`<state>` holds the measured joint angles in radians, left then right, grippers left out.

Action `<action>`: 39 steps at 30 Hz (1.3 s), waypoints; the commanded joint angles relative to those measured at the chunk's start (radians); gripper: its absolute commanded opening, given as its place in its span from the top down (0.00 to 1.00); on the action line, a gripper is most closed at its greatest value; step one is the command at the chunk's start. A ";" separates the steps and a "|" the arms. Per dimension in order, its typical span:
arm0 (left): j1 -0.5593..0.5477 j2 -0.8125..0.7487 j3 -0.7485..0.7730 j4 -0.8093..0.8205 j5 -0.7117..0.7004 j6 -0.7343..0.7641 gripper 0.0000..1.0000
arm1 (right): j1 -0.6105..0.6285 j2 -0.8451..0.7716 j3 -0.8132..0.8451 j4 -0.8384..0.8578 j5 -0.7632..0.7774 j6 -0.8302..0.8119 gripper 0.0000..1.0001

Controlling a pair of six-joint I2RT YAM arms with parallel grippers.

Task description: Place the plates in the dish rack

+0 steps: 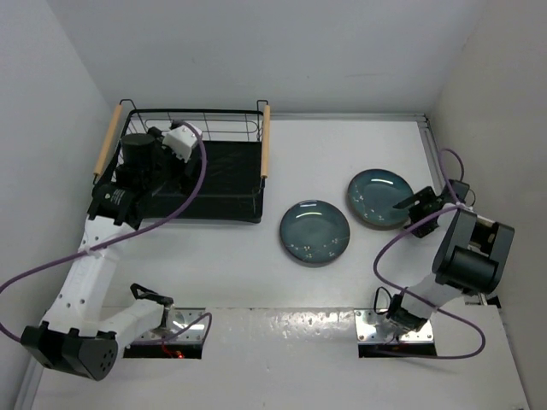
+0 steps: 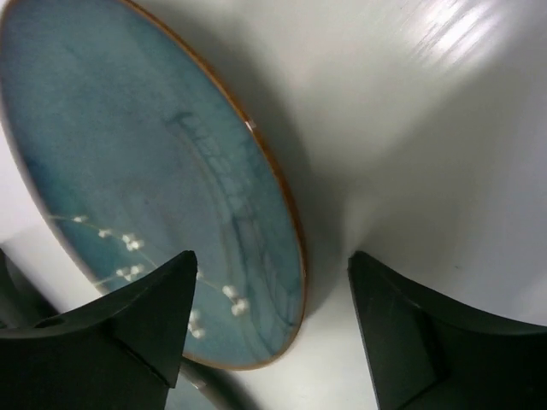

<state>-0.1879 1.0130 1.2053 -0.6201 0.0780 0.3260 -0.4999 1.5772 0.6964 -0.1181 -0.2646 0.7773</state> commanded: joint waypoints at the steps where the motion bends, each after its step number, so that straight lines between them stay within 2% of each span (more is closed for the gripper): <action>1: 0.010 0.035 0.062 0.025 0.017 -0.035 0.00 | 0.004 0.078 0.025 0.098 -0.080 0.059 0.28; 8: 0.039 0.081 0.092 0.034 -0.014 -0.044 0.00 | 0.004 0.190 0.031 0.176 -0.137 0.129 0.43; 11: 0.039 0.090 0.092 0.034 -0.024 -0.033 0.00 | 0.006 0.225 0.055 0.160 -0.140 0.126 0.63; 12: 0.039 0.090 0.083 0.034 -0.035 -0.033 0.00 | 0.008 0.233 0.060 0.152 -0.140 0.126 0.76; 13: 0.039 0.090 0.083 0.034 -0.035 -0.033 0.00 | 0.008 0.233 0.060 0.153 -0.137 0.122 0.85; 14: 0.039 0.090 0.073 0.043 -0.035 -0.033 0.00 | 0.008 0.227 0.060 0.153 -0.131 0.120 1.00; 19: 0.048 0.050 -0.022 0.065 -0.057 -0.065 0.00 | 0.035 0.120 0.074 0.176 -0.139 0.042 1.00; 23: 0.067 -0.011 -0.110 0.124 -0.066 -0.091 0.00 | 0.109 0.006 0.156 0.156 -0.122 -0.082 1.00; 27: 0.076 -0.071 -0.190 0.160 -0.079 -0.102 0.00 | 0.178 -0.069 0.270 0.184 -0.090 -0.092 1.00; 30: 0.064 -0.096 -0.243 0.189 -0.105 -0.102 0.00 | 0.202 -0.083 0.342 0.193 -0.093 -0.095 1.00; 36: 0.015 -0.145 -0.343 0.211 -0.121 -0.133 0.00 | 0.282 -0.083 0.495 0.089 -0.051 -0.246 1.00; 39: 0.005 -0.154 -0.369 0.221 -0.112 -0.143 0.00 | 0.326 -0.117 0.544 0.090 -0.016 -0.303 1.00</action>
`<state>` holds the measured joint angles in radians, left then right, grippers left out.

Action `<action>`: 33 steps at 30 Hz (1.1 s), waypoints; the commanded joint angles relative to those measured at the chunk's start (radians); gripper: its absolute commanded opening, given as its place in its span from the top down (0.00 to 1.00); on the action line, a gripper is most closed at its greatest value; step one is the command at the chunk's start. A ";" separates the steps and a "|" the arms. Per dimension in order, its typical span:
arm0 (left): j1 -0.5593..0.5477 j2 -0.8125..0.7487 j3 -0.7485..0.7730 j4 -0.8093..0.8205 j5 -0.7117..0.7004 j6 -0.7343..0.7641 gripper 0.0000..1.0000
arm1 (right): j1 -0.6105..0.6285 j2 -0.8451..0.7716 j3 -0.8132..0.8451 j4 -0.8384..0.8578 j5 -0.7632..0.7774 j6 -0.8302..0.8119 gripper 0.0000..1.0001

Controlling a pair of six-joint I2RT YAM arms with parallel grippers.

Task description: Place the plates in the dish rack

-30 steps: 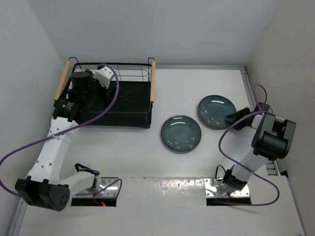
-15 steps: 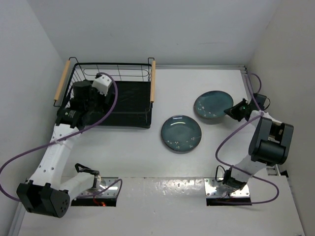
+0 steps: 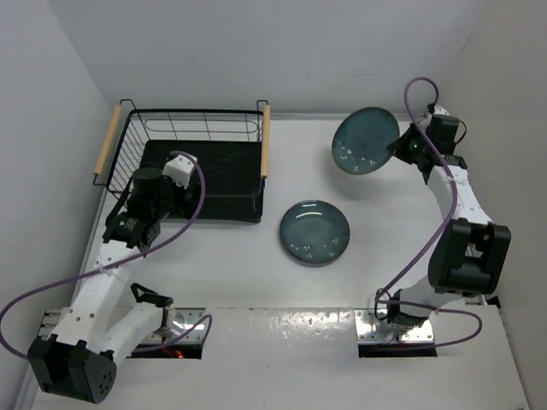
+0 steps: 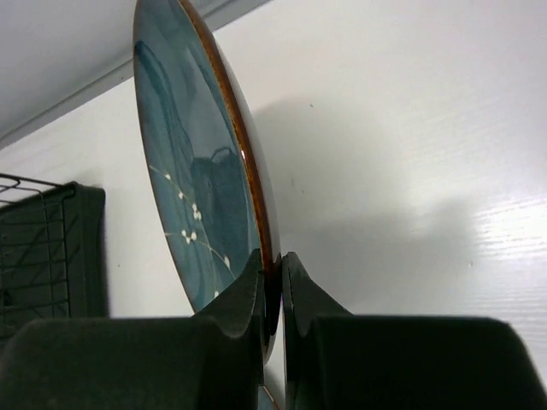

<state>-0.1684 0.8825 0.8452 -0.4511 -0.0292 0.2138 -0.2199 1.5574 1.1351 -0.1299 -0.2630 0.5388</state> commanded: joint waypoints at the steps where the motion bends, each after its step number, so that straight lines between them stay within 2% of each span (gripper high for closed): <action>1: -0.014 -0.024 -0.021 0.064 -0.005 -0.040 0.00 | 0.057 -0.109 0.142 0.101 0.010 -0.085 1.00; 4: -0.014 -0.033 -0.040 0.083 -0.014 -0.051 0.00 | 0.126 -0.122 0.264 0.108 0.103 -0.221 1.00; 6: -0.014 -0.043 -0.051 0.083 -0.023 -0.060 0.00 | 0.169 -0.112 0.342 0.122 0.129 -0.246 1.00; 11: -0.014 -0.077 -0.098 0.092 -0.023 -0.094 0.00 | 0.270 -0.053 0.556 0.176 0.143 -0.332 1.00; 14: -0.014 -0.088 -0.109 0.081 -0.043 -0.094 0.00 | 0.341 -0.028 0.611 0.231 0.137 -0.397 1.00; 18: -0.014 -0.088 -0.120 0.081 -0.093 -0.085 0.00 | 0.482 0.001 0.658 0.335 0.082 -0.583 1.00; 21: -0.014 -0.088 -0.129 0.072 -0.135 -0.085 0.00 | 0.545 0.055 0.728 0.464 -0.075 -0.588 1.00; 26: -0.005 -0.111 -0.139 0.023 -0.184 -0.123 0.00 | 0.672 0.242 0.885 0.496 -0.182 -0.657 1.00; 29: 0.013 -0.123 -0.140 0.023 -0.225 -0.133 0.02 | 0.734 0.327 0.907 0.509 -0.258 -0.692 1.00; 33: 0.013 -0.215 -0.140 0.023 -0.248 -0.142 0.02 | 0.807 0.411 0.891 0.527 -0.291 -0.799 1.00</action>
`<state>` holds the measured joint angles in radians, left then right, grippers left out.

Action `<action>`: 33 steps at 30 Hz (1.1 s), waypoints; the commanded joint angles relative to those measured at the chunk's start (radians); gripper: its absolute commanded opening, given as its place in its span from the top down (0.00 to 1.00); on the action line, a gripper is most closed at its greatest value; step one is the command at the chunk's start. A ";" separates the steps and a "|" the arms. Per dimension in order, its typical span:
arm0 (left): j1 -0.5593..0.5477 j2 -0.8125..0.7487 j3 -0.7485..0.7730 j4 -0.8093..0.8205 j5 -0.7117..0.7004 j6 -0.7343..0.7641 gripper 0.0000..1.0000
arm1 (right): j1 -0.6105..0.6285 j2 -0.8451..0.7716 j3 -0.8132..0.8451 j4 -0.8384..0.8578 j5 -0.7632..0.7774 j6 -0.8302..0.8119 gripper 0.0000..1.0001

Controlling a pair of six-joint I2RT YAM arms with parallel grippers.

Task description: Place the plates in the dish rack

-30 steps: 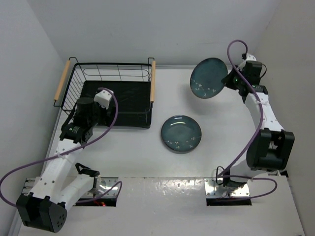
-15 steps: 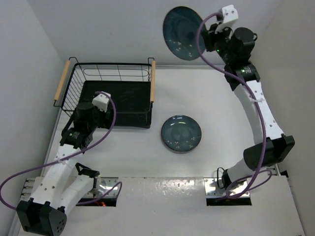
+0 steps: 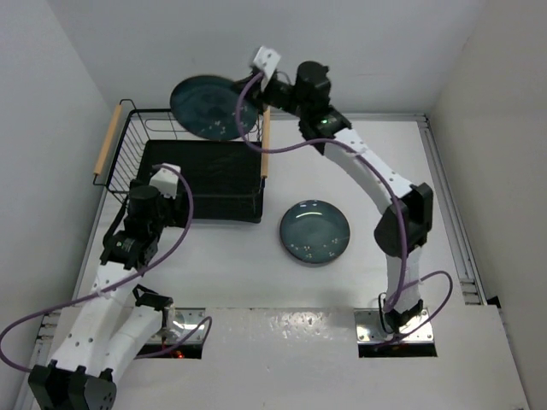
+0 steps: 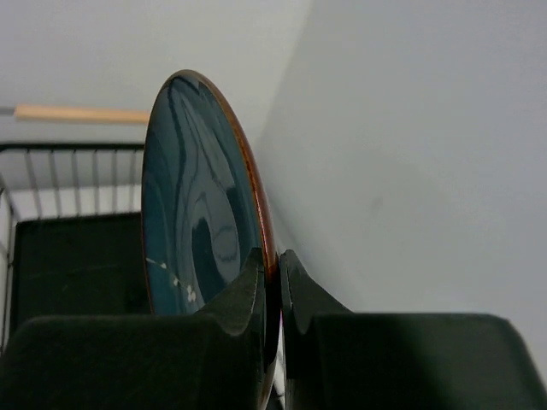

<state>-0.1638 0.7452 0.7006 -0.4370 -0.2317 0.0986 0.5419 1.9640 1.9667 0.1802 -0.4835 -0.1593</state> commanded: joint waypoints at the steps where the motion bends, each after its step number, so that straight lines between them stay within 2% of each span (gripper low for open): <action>1: 0.009 -0.099 0.005 0.009 -0.046 -0.027 0.02 | 0.056 0.028 0.060 0.205 -0.069 -0.109 1.00; 6: 0.009 -0.205 -0.024 0.029 0.000 -0.016 0.02 | 0.101 0.100 0.038 0.196 0.002 -0.160 1.00; 13: 0.009 -0.205 -0.043 0.029 -0.010 -0.016 0.02 | 0.153 0.157 -0.022 0.176 0.065 -0.261 1.00; 20: 0.009 -0.196 -0.043 0.029 -0.024 -0.016 0.02 | 0.162 0.138 -0.080 0.179 0.091 -0.287 1.00; 33: 0.009 -0.196 -0.052 0.029 -0.024 -0.007 0.02 | 0.181 0.029 -0.221 0.157 0.112 -0.488 1.00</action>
<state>-0.1623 0.5537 0.6491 -0.4309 -0.2447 0.0959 0.7326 2.0960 1.7248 0.1772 -0.3927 -0.5396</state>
